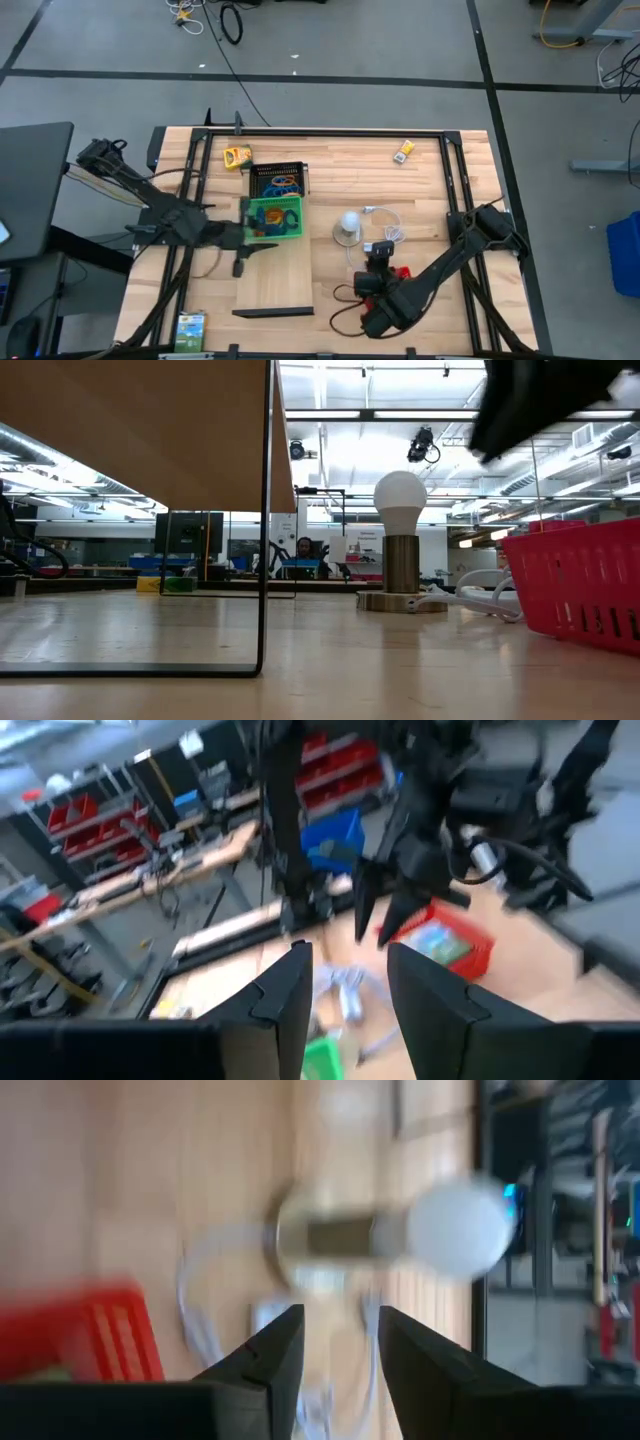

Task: Pick & Place Office Desk Supplies
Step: Put the box of crayon into the red bin

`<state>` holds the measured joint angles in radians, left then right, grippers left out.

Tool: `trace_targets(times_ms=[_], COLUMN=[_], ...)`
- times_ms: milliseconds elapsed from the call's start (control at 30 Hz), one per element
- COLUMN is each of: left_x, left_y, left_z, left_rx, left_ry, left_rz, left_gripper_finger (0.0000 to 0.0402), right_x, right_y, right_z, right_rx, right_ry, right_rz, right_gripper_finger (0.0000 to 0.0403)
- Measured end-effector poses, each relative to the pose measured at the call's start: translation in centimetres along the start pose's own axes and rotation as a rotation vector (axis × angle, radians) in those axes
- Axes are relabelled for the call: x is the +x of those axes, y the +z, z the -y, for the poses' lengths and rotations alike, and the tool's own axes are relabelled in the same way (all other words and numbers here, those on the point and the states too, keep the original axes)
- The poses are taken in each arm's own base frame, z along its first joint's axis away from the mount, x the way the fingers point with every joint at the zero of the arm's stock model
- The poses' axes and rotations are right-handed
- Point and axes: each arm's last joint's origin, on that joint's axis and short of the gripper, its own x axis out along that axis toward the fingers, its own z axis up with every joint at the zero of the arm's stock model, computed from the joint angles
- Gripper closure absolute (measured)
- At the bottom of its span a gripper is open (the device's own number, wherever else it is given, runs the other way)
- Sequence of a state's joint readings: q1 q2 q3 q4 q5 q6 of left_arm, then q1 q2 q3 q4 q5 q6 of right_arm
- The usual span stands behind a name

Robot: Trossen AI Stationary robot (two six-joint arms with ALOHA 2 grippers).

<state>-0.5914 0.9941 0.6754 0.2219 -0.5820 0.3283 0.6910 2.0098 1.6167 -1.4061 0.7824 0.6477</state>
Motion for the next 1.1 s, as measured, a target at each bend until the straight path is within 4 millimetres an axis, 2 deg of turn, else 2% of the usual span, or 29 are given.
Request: trace_targets(times_ms=[133,233,367,500,600,700,900,1100], left_x=[-2.4,-4.0,-5.6,-7.0,-8.0,-8.6,-8.8,-9.0], left_y=[1.3,1.1,-0.5,-2.7,-3.6,-4.5,-6.2,-6.3], left_z=[-0.8,-1.6,-2.4,-3.4,-4.2,-4.6,-4.1,-5.0], left_rx=[-0.051,-0.081,-0.107,-0.141,-0.225,-0.285,-0.33,-0.386], left_ry=[-0.002,0.01,0.043,0.212,0.356,0.43,0.391,0.463], left_rz=[0.082,0.108,0.118,0.068,0.036,-0.016,-0.134,-0.323], left_gripper_finger=[0.0261,0.0261,0.0261,0.0261,0.0261,0.0261,0.0261,0.0261], right_x=[-2.0,-3.2,-3.8,-4.4,-4.5,-4.4,-4.8,-5.4], right_y=[0.8,0.9,1.0,1.3,1.3,0.8,0.0,-2.1], right_z=[0.6,1.6,3.3,4.2,4.6,5.1,6.5,7.2], right_rx=[0.109,0.188,0.279,0.306,0.292,0.265,0.286,0.311], right_ry=[-0.011,0.022,0.048,0.058,0.046,0.019,-0.046,-0.098], right_rz=[0.18,0.24,0.268,0.315,0.324,0.298,0.298,0.33], right_gripper_finger=[0.0282,0.0289,0.0284,0.0266,0.025,0.0236,0.0222,0.0222])
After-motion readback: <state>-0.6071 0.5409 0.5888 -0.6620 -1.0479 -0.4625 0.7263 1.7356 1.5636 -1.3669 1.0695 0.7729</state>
